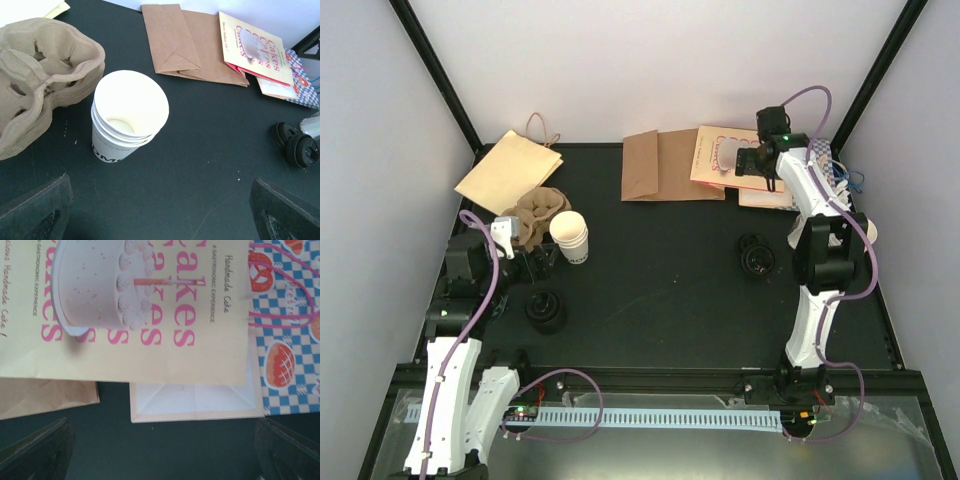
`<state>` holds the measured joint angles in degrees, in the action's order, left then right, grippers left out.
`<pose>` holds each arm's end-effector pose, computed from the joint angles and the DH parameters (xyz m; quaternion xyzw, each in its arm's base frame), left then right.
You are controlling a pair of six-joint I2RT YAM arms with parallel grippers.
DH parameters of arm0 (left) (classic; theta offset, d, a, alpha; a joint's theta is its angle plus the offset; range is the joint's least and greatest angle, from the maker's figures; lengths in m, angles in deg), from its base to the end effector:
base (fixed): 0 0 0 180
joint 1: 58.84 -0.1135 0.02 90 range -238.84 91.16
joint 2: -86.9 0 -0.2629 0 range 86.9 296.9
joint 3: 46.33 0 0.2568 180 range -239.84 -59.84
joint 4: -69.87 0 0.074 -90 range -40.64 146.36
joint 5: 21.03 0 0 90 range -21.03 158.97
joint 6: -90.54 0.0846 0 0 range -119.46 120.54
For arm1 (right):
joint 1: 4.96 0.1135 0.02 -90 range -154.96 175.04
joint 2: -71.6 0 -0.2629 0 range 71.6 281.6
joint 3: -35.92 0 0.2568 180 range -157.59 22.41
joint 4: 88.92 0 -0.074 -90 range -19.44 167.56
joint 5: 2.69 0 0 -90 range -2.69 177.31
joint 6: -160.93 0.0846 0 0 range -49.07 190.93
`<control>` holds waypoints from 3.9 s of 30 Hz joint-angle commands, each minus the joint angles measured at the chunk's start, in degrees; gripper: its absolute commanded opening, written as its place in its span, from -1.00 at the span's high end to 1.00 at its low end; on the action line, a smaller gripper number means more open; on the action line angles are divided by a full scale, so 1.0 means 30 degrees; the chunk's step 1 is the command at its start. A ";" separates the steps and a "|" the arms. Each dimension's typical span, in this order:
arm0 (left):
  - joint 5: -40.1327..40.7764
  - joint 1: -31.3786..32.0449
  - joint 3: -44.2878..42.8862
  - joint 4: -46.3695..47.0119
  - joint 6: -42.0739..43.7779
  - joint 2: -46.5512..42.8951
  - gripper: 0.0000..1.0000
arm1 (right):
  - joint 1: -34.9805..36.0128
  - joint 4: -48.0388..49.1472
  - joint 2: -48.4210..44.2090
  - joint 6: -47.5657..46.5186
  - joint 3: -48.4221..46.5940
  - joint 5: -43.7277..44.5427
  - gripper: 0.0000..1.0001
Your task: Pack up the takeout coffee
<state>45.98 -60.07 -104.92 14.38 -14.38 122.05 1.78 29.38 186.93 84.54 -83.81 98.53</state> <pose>0.1701 -0.0294 0.2864 -0.0248 0.8623 -0.2297 0.4505 0.4720 0.0392 0.2387 0.0847 0.9516 -0.0428 0.2923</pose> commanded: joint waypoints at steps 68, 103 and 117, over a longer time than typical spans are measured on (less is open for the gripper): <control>-0.0123 0.0161 -0.0180 0.0163 0.0317 0.0674 -0.98 | -0.2475 0.0678 0.3920 -0.0154 -0.4168 -0.9156 0.90; -0.0275 0.0275 -0.0092 0.0239 0.0374 0.0207 -0.98 | 0.1412 0.0598 -0.4716 -0.1011 0.2257 -0.3104 0.03; -0.0031 0.0379 -0.0096 0.0203 0.0385 0.0117 -0.97 | -0.1691 0.0901 0.1973 0.0078 -0.2404 -0.6015 -0.11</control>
<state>45.98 -59.44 -104.90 14.38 -14.16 122.54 -2.63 29.86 189.88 83.49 -87.67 83.32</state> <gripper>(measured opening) 0.989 0.558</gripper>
